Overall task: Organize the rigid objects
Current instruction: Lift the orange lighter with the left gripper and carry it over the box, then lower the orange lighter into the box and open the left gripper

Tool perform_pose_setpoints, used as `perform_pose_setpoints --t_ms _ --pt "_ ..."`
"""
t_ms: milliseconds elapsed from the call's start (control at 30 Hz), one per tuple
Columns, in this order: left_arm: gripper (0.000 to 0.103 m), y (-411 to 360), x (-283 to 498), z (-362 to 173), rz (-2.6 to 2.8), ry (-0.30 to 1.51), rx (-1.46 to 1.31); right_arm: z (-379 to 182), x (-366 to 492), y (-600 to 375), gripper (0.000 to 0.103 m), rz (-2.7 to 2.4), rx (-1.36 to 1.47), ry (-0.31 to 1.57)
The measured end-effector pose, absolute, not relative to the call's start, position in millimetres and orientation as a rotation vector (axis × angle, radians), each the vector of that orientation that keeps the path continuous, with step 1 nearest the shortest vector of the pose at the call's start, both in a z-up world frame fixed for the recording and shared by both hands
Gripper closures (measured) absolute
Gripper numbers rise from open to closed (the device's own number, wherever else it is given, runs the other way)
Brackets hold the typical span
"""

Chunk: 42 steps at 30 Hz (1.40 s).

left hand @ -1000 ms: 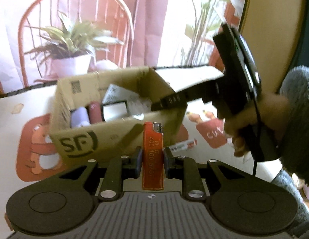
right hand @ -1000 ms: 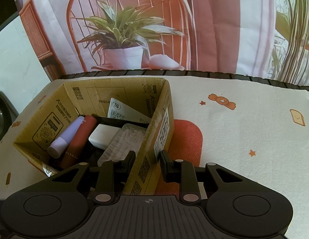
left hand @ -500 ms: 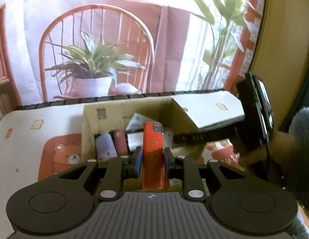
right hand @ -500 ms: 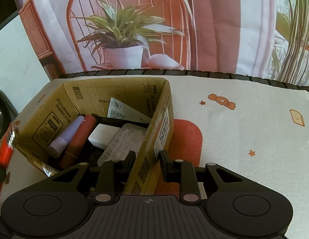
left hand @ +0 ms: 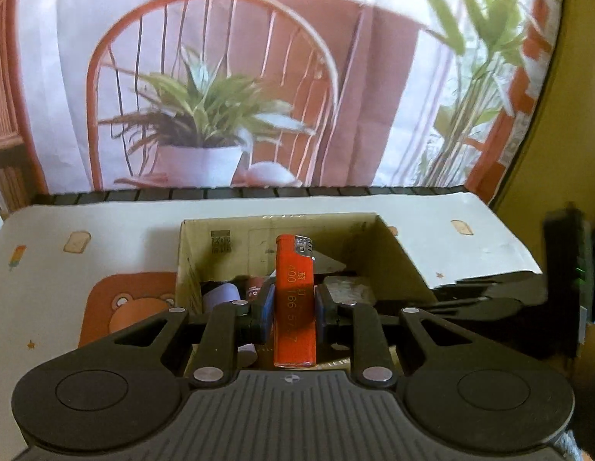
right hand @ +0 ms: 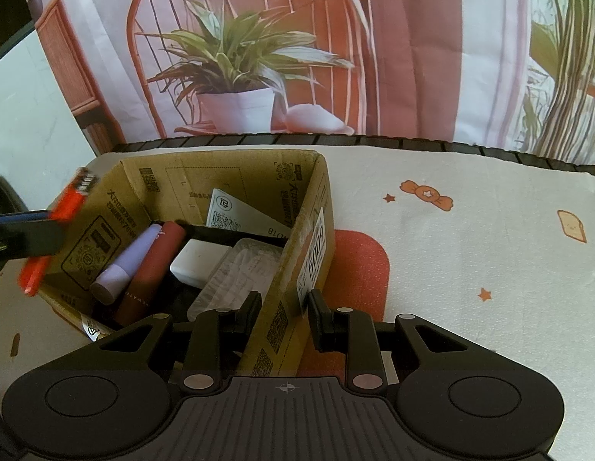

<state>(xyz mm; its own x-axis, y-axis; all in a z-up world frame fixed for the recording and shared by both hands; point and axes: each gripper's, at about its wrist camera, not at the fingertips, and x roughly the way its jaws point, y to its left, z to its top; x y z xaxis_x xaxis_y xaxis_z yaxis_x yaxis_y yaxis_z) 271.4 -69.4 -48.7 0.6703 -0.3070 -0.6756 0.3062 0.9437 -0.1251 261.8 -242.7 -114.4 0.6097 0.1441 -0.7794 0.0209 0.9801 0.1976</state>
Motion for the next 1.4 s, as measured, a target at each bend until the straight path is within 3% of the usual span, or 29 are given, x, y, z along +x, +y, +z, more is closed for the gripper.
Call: perform_pose_setpoints --t_ms 1000,1067,1133,1167,1400 --pt "0.079 -84.5 317.8 -94.3 -0.321 0.925 0.068 -113.7 261.2 -243.3 0.078 0.068 0.204 0.909" --pt "0.077 -84.3 316.0 -94.3 -0.326 0.915 0.071 -113.7 261.5 -243.1 0.078 0.068 0.204 0.909" --pt "0.063 -83.7 314.2 -92.9 -0.33 0.906 0.075 -113.6 261.1 -243.4 0.078 0.068 0.204 0.909" --pt "0.061 -82.9 312.2 -91.5 -0.332 0.898 0.072 -113.7 261.3 -243.0 0.078 0.068 0.203 0.909" --pt "0.066 -81.9 275.4 -70.8 -0.387 0.794 0.105 -113.6 261.1 -243.2 0.078 0.067 0.204 0.91"
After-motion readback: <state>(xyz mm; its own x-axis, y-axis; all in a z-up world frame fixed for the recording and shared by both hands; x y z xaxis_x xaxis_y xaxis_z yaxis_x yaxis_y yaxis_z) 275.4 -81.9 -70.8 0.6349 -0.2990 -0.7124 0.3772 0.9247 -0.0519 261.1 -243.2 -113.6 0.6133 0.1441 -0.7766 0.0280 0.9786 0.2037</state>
